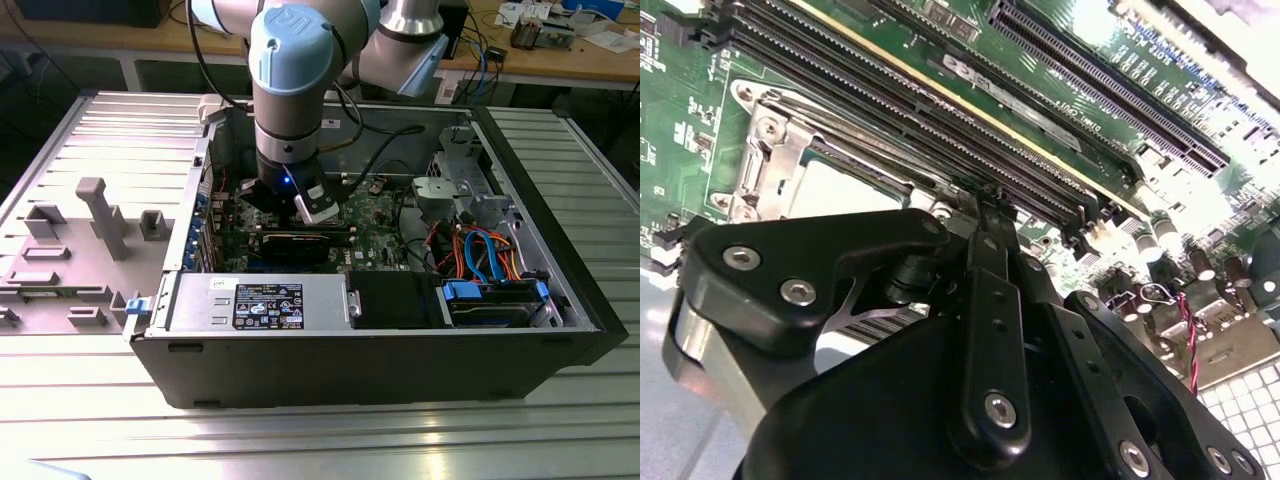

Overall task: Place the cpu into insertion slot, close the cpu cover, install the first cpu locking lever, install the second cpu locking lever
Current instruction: 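Install the second cpu locking lever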

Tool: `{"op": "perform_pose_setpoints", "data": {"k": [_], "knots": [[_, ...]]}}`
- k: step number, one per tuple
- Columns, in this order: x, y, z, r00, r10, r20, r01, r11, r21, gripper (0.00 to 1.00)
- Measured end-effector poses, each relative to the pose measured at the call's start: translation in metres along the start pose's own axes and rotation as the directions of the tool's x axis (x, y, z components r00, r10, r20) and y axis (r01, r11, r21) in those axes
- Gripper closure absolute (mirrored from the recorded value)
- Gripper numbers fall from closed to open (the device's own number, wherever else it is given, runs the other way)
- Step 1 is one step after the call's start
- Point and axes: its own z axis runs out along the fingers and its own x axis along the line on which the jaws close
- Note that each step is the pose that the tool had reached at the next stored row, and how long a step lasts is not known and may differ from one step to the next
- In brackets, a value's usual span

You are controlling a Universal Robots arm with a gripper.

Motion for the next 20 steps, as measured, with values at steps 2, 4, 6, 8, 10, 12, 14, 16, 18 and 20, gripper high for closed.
{"op": "perform_pose_setpoints", "data": {"k": [2,4,6,8,10,12,14,16,18,20], "knots": [[0.0001,0.0000,0.0000,1.0000,0.000,0.0001,0.000,1.0000,-0.0002,0.89],[0.0001,0.0003,-0.0008,1.0000,0.000,0.0002,0.000,1.0000,-0.0003,0.89],[0.0001,0.0008,-0.0026,1.0000,0.000,0.0006,0.000,1.0000,-0.0009,0.89],[0.0002,0.0014,-0.0062,1.0000,0.000,0.0003,0.000,1.0000,-0.0004,0.89],[0.0003,0.0023,-0.0106,1.0000,0.000,0.0002,0.000,1.0000,-0.0003,0.89],[0.0004,0.0039,-0.0184,1.0000,0.000,0.0002,0.000,1.0000,-0.0003,0.89],[0.0003,0.0041,-0.0192,1.0000,0.000,0.0004,0.000,1.0000,-0.0006,0.89],[0.0004,0.0041,-0.0195,1.0000,0.000,0.0003,0.000,1.0000,-0.0003,0.89],[0.0004,0.0043,-0.0203,1.0000,0.000,0.0003,0.000,1.0000,-0.0004,0.89],[0.0004,0.0043,-0.0205,1.0000,0.000,0.0002,0.000,1.0000,-0.0003,0.89]]}}
